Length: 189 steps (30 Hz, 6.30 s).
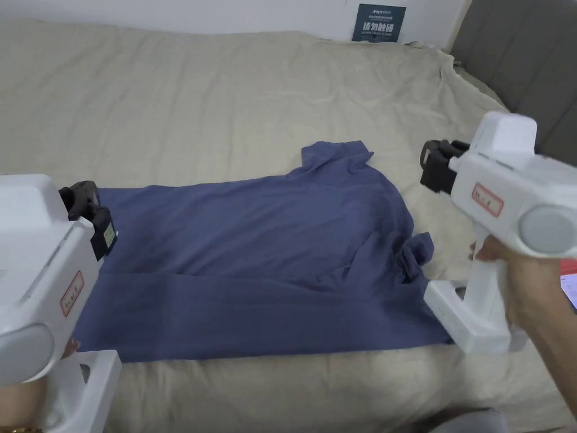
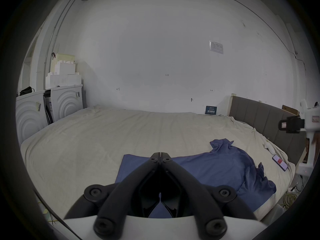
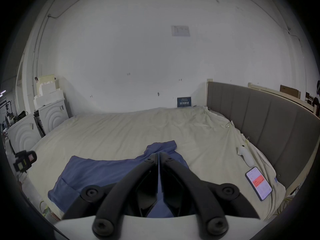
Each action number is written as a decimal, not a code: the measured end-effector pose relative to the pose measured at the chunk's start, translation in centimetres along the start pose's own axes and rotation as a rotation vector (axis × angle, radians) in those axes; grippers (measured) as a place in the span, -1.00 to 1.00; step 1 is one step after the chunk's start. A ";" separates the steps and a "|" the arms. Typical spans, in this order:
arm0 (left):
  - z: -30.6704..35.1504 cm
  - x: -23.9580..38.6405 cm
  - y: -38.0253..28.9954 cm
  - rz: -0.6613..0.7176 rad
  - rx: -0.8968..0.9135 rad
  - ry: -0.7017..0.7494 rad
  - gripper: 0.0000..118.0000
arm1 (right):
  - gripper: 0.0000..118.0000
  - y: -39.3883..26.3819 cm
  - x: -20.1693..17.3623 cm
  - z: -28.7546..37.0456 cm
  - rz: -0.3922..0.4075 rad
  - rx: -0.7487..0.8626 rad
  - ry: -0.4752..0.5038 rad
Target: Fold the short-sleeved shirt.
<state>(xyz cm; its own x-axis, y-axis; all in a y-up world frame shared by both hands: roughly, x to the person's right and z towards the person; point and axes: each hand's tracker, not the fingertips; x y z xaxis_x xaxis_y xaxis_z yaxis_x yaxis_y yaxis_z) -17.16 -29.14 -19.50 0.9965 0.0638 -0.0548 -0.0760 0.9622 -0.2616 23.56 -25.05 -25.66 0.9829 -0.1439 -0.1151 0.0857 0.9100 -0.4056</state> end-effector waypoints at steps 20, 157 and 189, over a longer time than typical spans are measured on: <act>-10.3 -1.0 0.6 0.060 -0.066 0.038 -1.00 | 0.92 2.4 7.3 -29.5 -0.043 -0.654 -0.308; 4.3 -0.5 -0.9 -0.070 0.078 0.023 -1.00 | -1.00 -8.8 -2.7 8.3 0.134 0.205 -0.133; -9.0 -23.5 -7.6 0.592 -0.787 -0.321 0.79 | -1.00 -8.6 -4.1 6.6 0.125 0.108 -0.159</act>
<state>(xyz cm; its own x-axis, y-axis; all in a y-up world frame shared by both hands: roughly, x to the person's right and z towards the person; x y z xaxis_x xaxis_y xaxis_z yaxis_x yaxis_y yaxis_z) -40.31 -40.32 -24.87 0.7454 0.6494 -0.1504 -0.4442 0.3156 -0.8385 19.85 -29.71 -15.70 0.9995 0.0281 -0.0111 -0.0301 0.9544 -0.2971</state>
